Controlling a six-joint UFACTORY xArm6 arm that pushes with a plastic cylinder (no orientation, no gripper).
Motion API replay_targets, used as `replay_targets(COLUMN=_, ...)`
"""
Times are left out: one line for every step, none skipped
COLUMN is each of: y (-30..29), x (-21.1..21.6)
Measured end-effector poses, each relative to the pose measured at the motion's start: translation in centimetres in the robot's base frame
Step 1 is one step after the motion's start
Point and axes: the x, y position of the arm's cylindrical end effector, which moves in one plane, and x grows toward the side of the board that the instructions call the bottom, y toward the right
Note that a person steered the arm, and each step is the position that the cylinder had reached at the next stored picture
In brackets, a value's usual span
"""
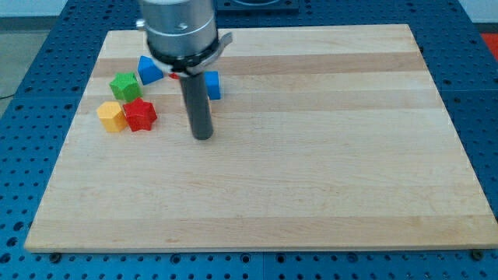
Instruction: Push yellow heart into blue cube
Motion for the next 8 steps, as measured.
replay_targets(y=-5.9, x=0.5)
replay_targets(y=-12.4, x=0.5)
replay_targets(y=-16.6, x=0.2)
replay_targets(y=-17.6, x=-1.9)
replay_targets(y=-16.0, x=-3.2)
replay_targets(y=-13.2, x=-4.1)
replay_targets(y=-12.2, x=-5.7)
replay_targets(y=-12.7, x=-6.0)
